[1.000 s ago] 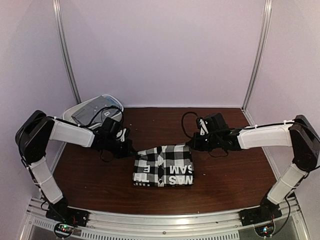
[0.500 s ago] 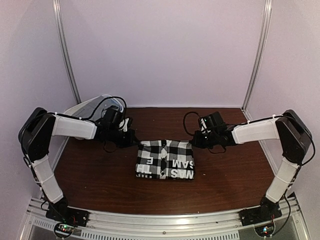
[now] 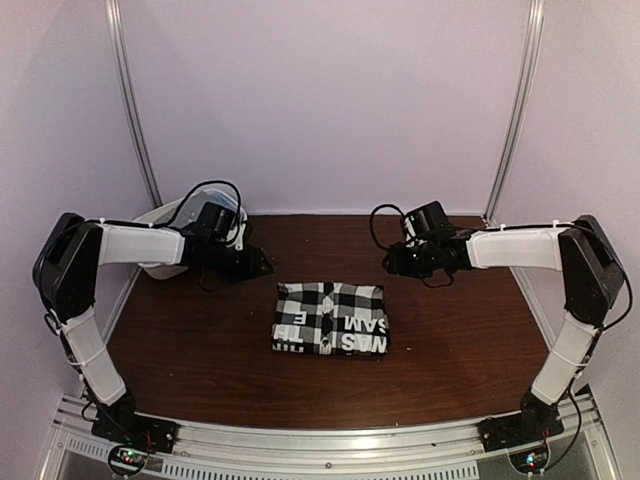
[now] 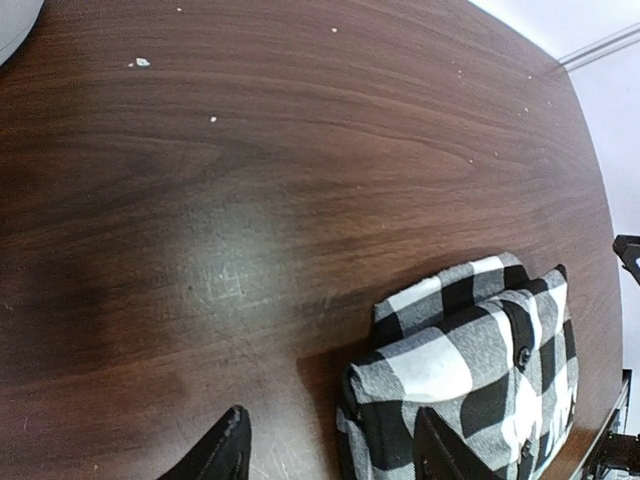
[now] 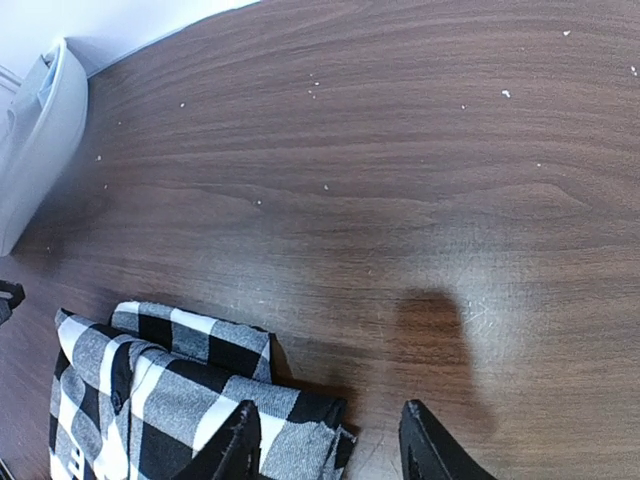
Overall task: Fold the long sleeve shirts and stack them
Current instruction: Fold the 2/3-rectangle-folded shirt at the center of the board, then smooth out the rectangle-folded shirt at the center of the board.
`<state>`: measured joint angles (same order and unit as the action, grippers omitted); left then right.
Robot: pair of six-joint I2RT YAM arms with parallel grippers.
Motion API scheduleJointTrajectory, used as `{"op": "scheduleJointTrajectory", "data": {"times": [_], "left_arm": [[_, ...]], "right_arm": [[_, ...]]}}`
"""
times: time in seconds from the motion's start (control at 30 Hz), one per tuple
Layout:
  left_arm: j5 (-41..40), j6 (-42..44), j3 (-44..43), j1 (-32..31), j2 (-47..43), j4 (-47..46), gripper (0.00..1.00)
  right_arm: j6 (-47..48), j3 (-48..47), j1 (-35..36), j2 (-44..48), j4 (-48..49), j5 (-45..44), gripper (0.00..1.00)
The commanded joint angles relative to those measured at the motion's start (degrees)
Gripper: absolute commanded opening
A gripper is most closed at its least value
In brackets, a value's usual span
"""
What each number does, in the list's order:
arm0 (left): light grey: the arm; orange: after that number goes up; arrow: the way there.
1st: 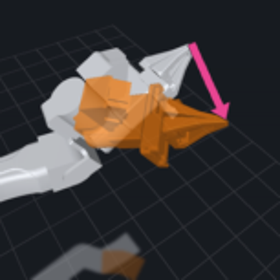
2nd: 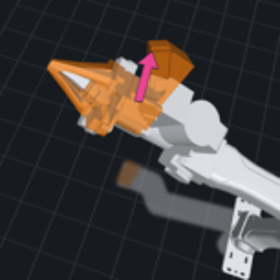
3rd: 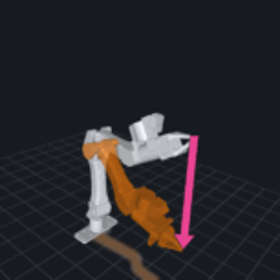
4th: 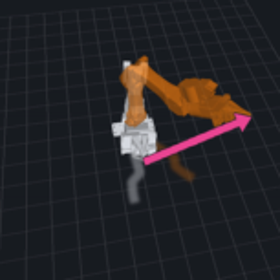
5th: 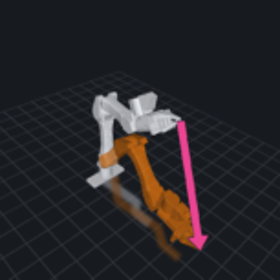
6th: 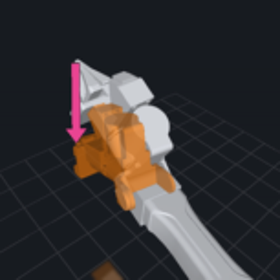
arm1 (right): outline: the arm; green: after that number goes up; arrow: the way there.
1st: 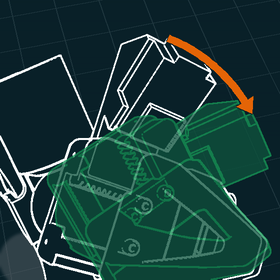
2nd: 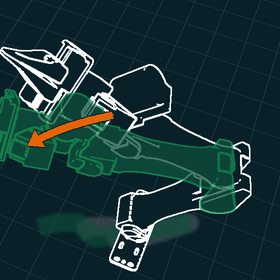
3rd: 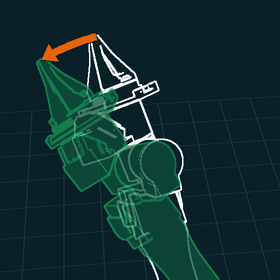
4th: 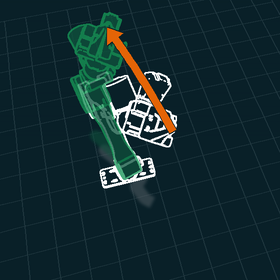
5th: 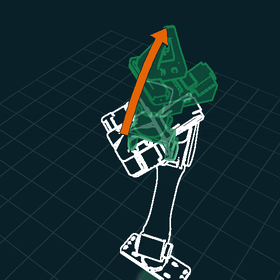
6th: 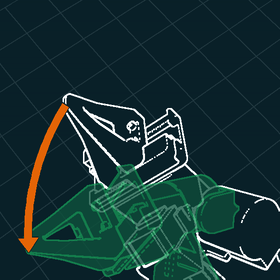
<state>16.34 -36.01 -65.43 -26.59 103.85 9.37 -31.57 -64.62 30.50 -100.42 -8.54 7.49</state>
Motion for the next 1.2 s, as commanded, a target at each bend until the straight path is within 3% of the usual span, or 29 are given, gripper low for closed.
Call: {"op": "scheduleJointTrajectory", "data": {"times": [0.0,0.27,0.53,0.87,1.17], "left_arm": [[0.44,0.94,2.02,-1.57,-6.43,1.04,0.55],[2.26,-3.39,6.24,-9.99,-10.55,0.47,0.28],[3.98,-7.28,11.42,-15.53,-7.7,-3.19,0.15],[4.14,-10.43,19.06,-18.17,-7.74,-5.32,0.1],[3.48,-10.85,19.3,-18.59,-11.4,-3.2,0.09]], "right_arm": [[3.16,-4.02,4.13,2.85,-5.7,-2.61,0.49],[3.46,-12.08,14.79,-4.22,-7.25,-1.78,0.44],[3.69,-20.63,17.27,-16.17,-8.03,-0.73,0.39],[3.4,-23.8,13.82,-23.44,-8.17,0.96,0.4],[4.48,-23.05,13.8,-16.35,-10.17,0.49,0.47]]}}
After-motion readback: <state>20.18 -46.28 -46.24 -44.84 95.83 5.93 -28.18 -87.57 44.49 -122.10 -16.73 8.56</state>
